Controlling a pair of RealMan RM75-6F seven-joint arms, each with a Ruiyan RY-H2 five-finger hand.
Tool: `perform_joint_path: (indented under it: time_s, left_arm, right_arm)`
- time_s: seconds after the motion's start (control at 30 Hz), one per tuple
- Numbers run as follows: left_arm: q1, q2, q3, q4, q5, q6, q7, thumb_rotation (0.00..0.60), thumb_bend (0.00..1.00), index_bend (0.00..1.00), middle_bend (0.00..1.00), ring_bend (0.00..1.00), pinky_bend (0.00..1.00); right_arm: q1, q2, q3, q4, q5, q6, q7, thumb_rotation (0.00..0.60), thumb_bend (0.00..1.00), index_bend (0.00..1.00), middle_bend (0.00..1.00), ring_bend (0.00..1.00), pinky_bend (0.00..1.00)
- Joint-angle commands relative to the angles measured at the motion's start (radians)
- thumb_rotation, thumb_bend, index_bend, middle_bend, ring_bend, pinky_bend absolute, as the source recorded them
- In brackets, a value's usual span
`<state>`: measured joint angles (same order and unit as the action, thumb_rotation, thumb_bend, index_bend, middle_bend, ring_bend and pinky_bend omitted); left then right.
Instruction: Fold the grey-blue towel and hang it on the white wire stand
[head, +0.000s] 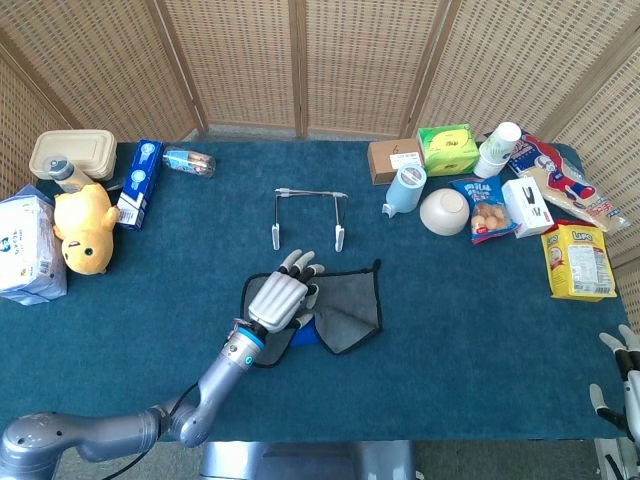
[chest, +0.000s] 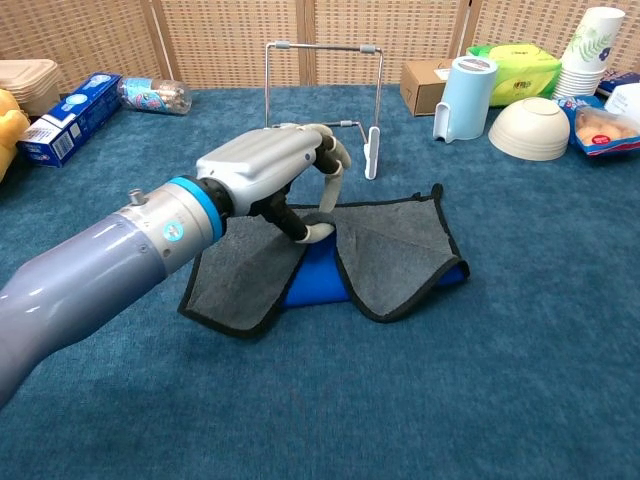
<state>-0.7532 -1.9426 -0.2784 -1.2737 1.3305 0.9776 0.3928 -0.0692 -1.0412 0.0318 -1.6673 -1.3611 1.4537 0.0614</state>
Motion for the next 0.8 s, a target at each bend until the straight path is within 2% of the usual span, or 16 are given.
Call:
perform_joint_path:
  time_s: [0.03, 0.43, 0.8]
  left_arm:
    - [-0.028, -0.023, -0.005, 0.051, 0.005, -0.01, -0.027, 0.6, 0.43, 0.63, 0.21, 0.0, 0.0]
    - [-0.118, -0.1, -0.024, 0.223, 0.03, -0.025, -0.124, 0.6, 0.41, 0.62, 0.21, 0.0, 0.0]
    - [-0.175, -0.15, -0.029, 0.335, 0.032, -0.039, -0.185, 0.6, 0.39, 0.61, 0.2, 0.0, 0.0]
  right_arm:
    - [-0.003, 0.001, -0.001, 0.001, 0.002, 0.001, 0.002, 0.6, 0.39, 0.15, 0.03, 0.0, 0.0]
    - [-0.019, 0.003, -0.002, 0.006, 0.014, 0.01, 0.011, 0.6, 0.39, 0.15, 0.03, 0.0, 0.0]
    - [-0.027, 0.007, -0.002, 0.001, 0.021, 0.013, 0.008, 0.6, 0.39, 0.15, 0.03, 0.0, 0.0]
